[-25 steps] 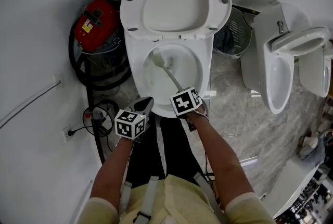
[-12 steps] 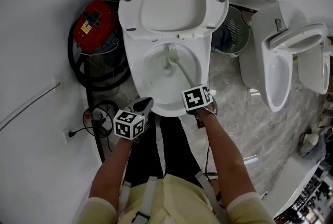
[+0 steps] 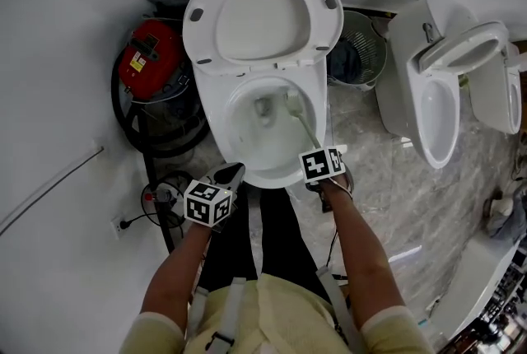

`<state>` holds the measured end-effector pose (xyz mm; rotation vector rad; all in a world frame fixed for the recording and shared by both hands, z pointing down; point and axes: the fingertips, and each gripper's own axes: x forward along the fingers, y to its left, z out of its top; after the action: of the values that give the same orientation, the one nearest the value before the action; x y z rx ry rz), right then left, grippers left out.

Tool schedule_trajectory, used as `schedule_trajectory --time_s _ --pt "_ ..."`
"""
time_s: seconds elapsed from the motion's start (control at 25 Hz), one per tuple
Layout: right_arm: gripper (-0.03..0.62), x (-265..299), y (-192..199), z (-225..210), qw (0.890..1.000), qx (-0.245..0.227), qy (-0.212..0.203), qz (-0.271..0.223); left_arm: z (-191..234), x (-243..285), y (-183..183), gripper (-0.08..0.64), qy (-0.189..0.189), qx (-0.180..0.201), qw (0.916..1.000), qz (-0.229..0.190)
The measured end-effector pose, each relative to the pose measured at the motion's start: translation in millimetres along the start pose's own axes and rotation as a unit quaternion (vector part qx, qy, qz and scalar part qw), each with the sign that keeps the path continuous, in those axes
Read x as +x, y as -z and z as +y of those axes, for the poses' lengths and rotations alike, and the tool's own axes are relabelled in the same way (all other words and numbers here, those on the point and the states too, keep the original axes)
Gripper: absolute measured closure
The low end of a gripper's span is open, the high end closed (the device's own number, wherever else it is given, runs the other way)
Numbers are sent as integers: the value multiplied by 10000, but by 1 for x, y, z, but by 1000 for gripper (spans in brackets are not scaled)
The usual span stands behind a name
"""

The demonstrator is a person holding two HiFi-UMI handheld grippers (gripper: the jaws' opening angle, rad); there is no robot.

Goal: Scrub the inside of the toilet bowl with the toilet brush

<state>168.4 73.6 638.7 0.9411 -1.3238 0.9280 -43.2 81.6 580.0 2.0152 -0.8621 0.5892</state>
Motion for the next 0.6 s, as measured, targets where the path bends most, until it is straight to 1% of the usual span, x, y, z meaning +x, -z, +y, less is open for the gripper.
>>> schedule_trajectory --time_s 0.12,0.44,0.6 --pt "577 -1 12 -3 9999 32 93 108 -5 -2 -5 549 81 132 9999 48" --pt "577 -11 44 -1 9986 -72 313 426 -19 -4 -11 549 292 369 9987 197" --pt "577 -16 58 2 9966 -327 441 616 -22 -5 -9 549 372 455 9979 276"
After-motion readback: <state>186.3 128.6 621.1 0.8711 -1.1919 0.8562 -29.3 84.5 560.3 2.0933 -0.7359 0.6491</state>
